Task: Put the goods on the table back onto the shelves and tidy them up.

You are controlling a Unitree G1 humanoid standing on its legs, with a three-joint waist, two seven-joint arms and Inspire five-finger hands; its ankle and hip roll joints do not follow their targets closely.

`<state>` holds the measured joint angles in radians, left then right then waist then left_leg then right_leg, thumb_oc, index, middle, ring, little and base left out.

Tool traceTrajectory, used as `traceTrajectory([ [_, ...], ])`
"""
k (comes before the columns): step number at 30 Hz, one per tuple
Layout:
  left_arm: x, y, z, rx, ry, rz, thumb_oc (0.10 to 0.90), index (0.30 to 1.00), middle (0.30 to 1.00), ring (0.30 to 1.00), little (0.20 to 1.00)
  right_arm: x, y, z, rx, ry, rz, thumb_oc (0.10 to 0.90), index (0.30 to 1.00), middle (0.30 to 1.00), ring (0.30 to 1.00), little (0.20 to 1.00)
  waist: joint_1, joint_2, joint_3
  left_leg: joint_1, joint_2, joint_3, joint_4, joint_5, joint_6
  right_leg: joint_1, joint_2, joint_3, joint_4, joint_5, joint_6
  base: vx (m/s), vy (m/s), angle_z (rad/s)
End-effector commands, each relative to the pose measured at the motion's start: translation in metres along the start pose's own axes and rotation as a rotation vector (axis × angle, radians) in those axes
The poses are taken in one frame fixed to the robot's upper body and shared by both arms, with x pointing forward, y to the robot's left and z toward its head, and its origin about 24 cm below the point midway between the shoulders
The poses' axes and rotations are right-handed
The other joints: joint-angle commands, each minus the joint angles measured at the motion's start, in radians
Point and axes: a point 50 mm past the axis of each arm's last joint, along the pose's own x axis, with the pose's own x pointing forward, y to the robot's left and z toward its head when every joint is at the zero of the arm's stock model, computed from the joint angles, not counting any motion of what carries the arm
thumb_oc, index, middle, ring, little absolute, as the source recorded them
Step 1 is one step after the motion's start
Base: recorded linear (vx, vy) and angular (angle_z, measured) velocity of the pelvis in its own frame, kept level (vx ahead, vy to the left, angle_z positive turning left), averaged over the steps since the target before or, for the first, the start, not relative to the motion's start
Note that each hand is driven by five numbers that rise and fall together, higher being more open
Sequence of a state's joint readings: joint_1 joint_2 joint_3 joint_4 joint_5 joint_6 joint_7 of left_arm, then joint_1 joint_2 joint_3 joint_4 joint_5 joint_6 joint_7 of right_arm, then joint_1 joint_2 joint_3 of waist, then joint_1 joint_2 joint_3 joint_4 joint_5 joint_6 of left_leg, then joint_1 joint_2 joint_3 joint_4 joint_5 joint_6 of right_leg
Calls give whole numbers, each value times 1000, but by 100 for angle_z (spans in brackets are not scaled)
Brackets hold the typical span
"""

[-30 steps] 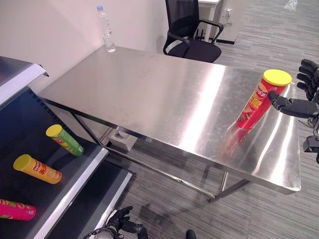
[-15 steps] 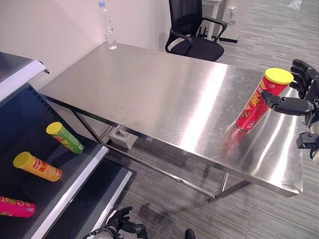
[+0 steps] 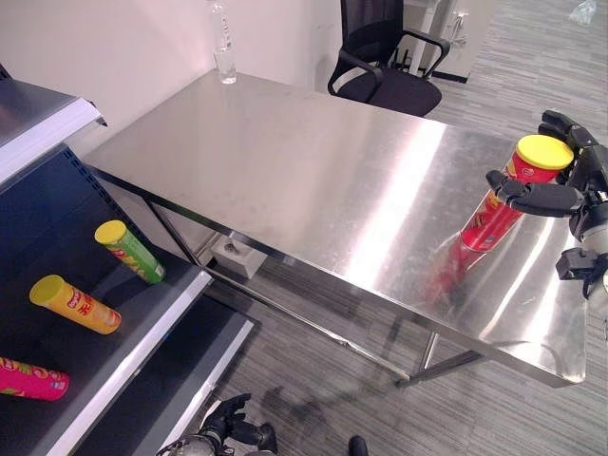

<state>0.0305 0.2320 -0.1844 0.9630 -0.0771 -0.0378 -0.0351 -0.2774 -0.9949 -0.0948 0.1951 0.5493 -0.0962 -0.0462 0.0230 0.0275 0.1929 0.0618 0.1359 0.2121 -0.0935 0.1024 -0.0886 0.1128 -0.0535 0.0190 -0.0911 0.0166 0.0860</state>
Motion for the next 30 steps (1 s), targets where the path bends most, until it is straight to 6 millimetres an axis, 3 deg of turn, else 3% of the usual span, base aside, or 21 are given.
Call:
traceTrajectory([
  [1, 4, 24, 33, 72, -110, 42, 800, 900, 900, 900, 900, 21, -21, 64, -19, -265, -94, 800, 900, 900, 900, 900, 41, -57, -31, 85, 45, 36, 6, -120, -65, -14, -131, -132, 160, -216, 107, 0, 0, 0],
  [2, 4, 25, 34, 73, -110, 44, 800, 900, 900, 900, 900, 21, -21, 64, -24, -263, -92, 800, 900, 900, 900, 900, 42, -57, -30, 84, 45, 35, 6, -120, -65, -13, -131, -135, 160, -215, 106, 0, 0, 0],
  [3, 4, 25, 34, 72, -110, 45, 800, 900, 900, 900, 900, 22, -21, 64, -29, -261, -88, 569, 554, 554, 554, 554, 42, -57, -30, 84, 44, 34, 6, -120, -65, -13, -130, -135, 160, -216, 106, 0, 0, 0],
  [4, 4, 25, 34, 73, -111, 45, 800, 900, 900, 900, 900, 22, -21, 64, -32, -262, -86, 400, 300, 300, 300, 300, 42, -58, -29, 84, 45, 34, 6, -120, -66, -13, -130, -136, 160, -216, 106, 0, 0, 0],
  [30, 4, 30, 34, 93, -107, 54, 800, 900, 900, 900, 900, 22, -26, 64, -105, -236, -88, 400, 300, 300, 300, 300, 40, -72, -31, 90, 44, 39, 6, -126, -65, -3, -129, -143, 147, -209, 110, 0, 0, 0],
])
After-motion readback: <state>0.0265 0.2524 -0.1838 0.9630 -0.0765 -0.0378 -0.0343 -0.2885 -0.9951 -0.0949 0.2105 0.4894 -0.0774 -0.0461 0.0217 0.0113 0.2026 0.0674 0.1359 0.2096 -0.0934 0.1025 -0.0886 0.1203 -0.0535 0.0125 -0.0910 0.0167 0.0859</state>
